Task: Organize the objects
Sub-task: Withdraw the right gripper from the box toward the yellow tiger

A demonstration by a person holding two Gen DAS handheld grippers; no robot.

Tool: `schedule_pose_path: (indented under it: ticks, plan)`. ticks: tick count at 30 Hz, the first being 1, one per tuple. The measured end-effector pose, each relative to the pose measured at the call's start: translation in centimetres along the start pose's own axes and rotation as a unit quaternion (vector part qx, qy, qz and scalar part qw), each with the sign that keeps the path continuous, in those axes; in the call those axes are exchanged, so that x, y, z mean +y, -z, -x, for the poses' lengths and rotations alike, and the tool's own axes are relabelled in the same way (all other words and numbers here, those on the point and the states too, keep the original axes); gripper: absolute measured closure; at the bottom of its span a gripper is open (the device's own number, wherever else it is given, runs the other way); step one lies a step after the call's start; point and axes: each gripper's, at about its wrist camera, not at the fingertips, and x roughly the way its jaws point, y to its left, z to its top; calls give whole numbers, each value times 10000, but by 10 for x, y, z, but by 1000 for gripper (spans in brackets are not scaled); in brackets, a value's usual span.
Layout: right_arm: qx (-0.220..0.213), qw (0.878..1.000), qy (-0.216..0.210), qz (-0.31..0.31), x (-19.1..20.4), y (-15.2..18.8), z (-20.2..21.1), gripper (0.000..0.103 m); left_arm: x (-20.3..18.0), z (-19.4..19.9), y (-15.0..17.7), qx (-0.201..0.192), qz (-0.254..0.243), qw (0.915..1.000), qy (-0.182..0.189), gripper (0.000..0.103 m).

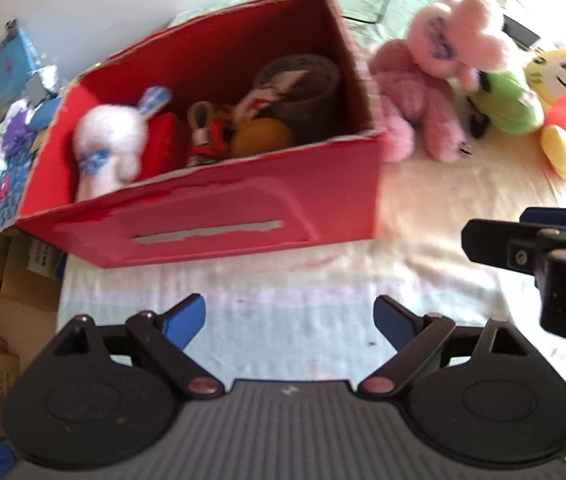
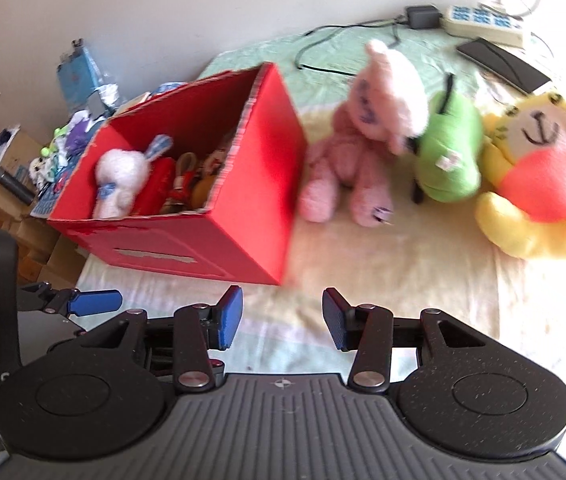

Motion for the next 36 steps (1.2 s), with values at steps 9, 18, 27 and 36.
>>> schedule_pose_path:
  ticks: [9,18,27,36]
  plan:
    - [3,9991,155,-389,-44,7,11,56,-50,1,-9,30,-418,9990,172,11]
    - [-57,9964,354,-764,-87,17,27,55,-100,6,-16,-79,-872,9956,344,7]
    - [-107,9895,440,-1371,-132,29,42,56,-137,14,-22,-305,-1225,9897,678,7]
    - [-437,9750,507,-2119,-182,29,62,55,-162,17,-50,-603,-1197,9766,1680,7]
